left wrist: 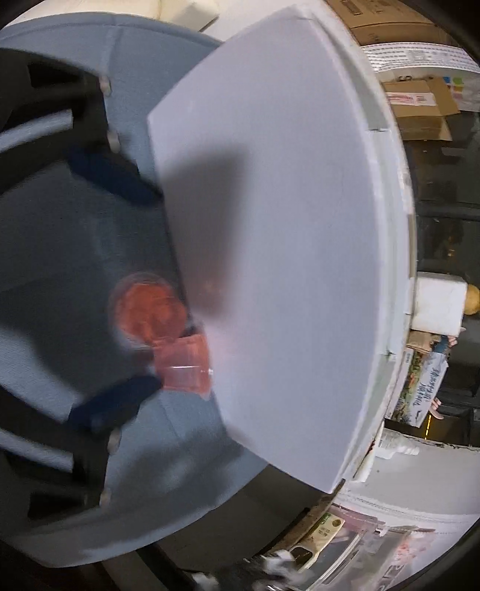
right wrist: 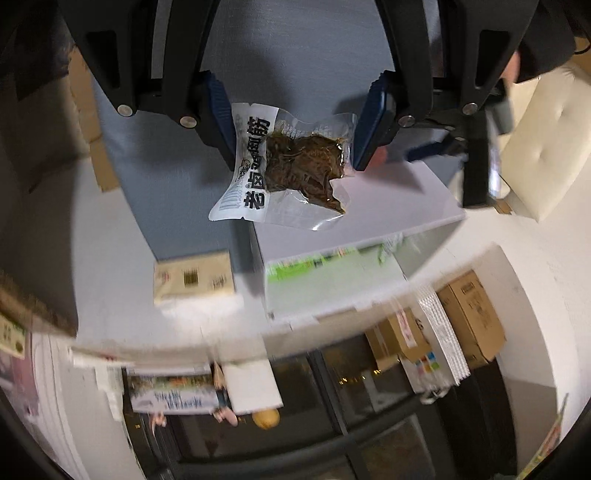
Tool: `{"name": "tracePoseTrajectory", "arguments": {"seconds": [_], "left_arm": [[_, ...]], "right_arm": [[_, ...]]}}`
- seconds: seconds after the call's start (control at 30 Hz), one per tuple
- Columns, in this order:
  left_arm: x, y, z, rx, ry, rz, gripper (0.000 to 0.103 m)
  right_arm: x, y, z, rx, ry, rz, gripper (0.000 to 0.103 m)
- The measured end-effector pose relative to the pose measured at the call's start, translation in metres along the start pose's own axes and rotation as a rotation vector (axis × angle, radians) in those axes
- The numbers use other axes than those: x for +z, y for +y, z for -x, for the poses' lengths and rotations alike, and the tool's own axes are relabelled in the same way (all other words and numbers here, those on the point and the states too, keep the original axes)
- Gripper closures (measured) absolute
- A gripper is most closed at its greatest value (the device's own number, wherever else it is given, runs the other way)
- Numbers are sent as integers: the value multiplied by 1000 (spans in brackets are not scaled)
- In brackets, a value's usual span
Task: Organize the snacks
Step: 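Grasp the brown wrapped snack with the right gripper, then drop the brown snack into the box with the right gripper while the left grasps a pink jelly cup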
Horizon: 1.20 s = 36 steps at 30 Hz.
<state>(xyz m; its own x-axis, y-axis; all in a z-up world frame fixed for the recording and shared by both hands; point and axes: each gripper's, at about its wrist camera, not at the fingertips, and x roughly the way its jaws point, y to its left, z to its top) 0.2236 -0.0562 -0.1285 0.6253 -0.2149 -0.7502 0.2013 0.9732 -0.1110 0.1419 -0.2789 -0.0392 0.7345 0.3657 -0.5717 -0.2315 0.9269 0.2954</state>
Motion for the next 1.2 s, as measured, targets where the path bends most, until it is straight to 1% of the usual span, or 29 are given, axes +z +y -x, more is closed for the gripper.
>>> {"name": "tracePoseTrajectory", "arguments": {"seconds": [0.03, 0.07, 0.1, 0.17, 0.2, 0.27, 0.37, 0.47, 0.57, 0.6, 0.67, 0.7, 0.8, 0.83, 0.87, 0.9, 0.93, 0.97, 1.03, 1.07, 1.2], "left_arm": [[2, -2, 0, 4, 0, -8, 24], [2, -4, -2, 12, 12, -21, 46], [1, -5, -4, 2, 23, -23, 57], [-2, -5, -7, -6, 42, -17, 63], [-3, -4, -4, -14, 31, -15, 63], [-5, -1, -4, -38, 34, -5, 63], [-10, 4, 3, -61, 15, 4, 63], [-15, 11, 10, -96, 3, 14, 63], [-18, 10, 19, -119, -10, 7, 64], [-19, 11, 24, -128, -14, 6, 64], [-22, 14, 32, -152, -25, 21, 64], [-22, 14, 36, -159, -32, 28, 64], [-20, 17, 51, -176, -60, 36, 64], [-21, 19, 58, -179, -73, 39, 64], [-22, 25, 65, -183, -82, 41, 67], [-21, 27, 72, -187, -92, 47, 67], [-20, 29, 79, -188, -105, 54, 67], [-18, 31, 85, -188, -116, 55, 67], [-13, 35, 97, -172, -141, 49, 67], [-12, 38, 103, -171, -151, 50, 67], [1, 46, 119, -164, -187, 51, 67]], "right_arm": [[6, 3, 2, 5, -9, 9, 39], [12, 9, 3, 6, -13, 16, 39], [18, 14, 6, 12, -20, 23, 39], [31, 19, 6, 28, -34, 28, 39], [40, 24, 5, 34, -43, 36, 39], [56, 31, 4, 46, -59, 51, 39], [85, 44, -10, 62, -55, 84, 39], [108, 53, -37, 67, -19, 107, 39], [124, 58, -66, 65, 22, 118, 39], [128, 61, -79, 56, 50, 129, 38], [132, 65, -106, 43, 98, 135, 34], [132, 65, -114, 33, 116, 134, 22], [132, 67, -138, -4, 183, 126, 13], [130, 68, -141, -14, 193, 127, 13], [127, 68, -142, -22, 193, 129, 13], [124, 68, -139, -24, 190, 134, 9], [120, 68, -134, -31, 175, 142, 3], [117, 69, -128, -41, 146, 152, 0], [112, 70, -115, -58, 104, 171, 0], [107, 69, -106, -68, 87, 161, 0], [74, 63, -69, -37, 57, 65, 0]]}}
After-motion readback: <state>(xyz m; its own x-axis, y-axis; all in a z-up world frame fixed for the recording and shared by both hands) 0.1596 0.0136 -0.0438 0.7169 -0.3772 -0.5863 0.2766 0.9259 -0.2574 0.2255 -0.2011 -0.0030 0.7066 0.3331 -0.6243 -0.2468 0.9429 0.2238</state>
